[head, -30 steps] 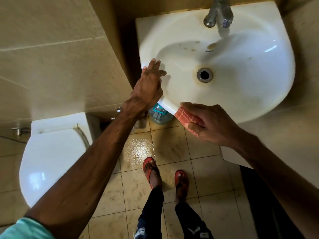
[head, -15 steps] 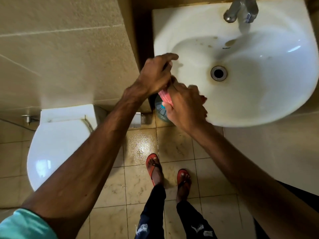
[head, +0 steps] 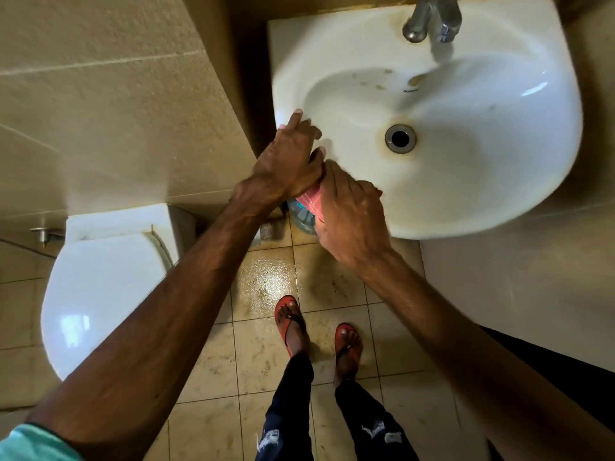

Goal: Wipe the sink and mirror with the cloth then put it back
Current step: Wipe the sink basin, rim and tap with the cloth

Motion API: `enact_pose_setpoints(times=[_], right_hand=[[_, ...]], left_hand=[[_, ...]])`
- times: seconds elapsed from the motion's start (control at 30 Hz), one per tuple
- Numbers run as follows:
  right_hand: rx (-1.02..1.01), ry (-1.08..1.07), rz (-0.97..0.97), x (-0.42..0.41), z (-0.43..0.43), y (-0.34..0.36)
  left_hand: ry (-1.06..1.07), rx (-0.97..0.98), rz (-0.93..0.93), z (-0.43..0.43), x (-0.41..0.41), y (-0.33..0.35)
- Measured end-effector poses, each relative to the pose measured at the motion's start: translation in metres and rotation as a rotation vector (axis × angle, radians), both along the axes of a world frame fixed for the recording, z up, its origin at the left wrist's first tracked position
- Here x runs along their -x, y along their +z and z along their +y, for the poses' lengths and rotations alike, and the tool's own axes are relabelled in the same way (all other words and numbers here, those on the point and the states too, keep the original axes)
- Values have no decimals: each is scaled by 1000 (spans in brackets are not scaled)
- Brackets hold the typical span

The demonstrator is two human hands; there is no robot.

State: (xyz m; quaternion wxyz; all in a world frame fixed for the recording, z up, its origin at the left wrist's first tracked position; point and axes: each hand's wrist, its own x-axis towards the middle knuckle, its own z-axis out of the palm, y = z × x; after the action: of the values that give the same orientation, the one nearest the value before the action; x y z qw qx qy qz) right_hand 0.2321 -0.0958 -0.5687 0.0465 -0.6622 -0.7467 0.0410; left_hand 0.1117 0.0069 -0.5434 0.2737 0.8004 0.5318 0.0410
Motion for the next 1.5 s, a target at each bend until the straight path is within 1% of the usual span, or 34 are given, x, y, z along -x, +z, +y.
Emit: enact_pose_setpoints(times=[0.17, 0.3, 0.4, 0.47, 0.57, 0.67, 0.77, 0.8, 0.83, 0.9, 1.0, 1.03, 1.1, 1.17, 1.27, 1.33, 1.5], right_hand=[[-8, 56, 13, -42, -28, 0], [-14, 91, -31, -75, -44, -1], [-23, 110, -39, -84, -50, 1], [1, 80, -5, -80, -49, 5], [133, 85, 66, -67, -32, 12], [333, 111, 169, -52, 2, 26], [635, 1, 424, -47, 38, 26], [708, 1, 434, -49, 49, 21], [739, 40, 378, -52, 57, 13], [723, 37, 296, -66, 65, -7], [610, -138, 289, -95, 67, -18], [570, -144, 298, -102, 61, -18], [571, -81, 347, -108, 46, -18], [592, -45, 303, -107, 37, -25], [579, -164, 235, -105, 52, -41], [532, -224, 211, -101, 71, -52], [371, -451, 230, -82, 113, -73]], left_hand=[[2, -43, 35, -4, -9, 0], [14, -40, 22, -3, -10, 1], [54, -36, -3, -3, -9, -1], [67, -45, -20, -2, -8, -2], [80, -58, -34, -1, -9, -4], [81, -64, -28, -3, -10, -6], [90, -68, -26, -2, -10, -6], [93, -66, -34, -1, -10, -5], [91, -64, -43, 0, -9, -4], [79, -62, -50, 0, -9, -5], [69, -79, -52, -3, -9, -6], [66, -79, -58, -4, -9, -7], [66, -73, -72, -4, -8, -8], [74, -74, -68, -4, -9, -9], [72, -91, -58, -4, -11, -11], [67, -98, -42, -3, -9, -14], [58, -109, -44, -1, -6, -22]])
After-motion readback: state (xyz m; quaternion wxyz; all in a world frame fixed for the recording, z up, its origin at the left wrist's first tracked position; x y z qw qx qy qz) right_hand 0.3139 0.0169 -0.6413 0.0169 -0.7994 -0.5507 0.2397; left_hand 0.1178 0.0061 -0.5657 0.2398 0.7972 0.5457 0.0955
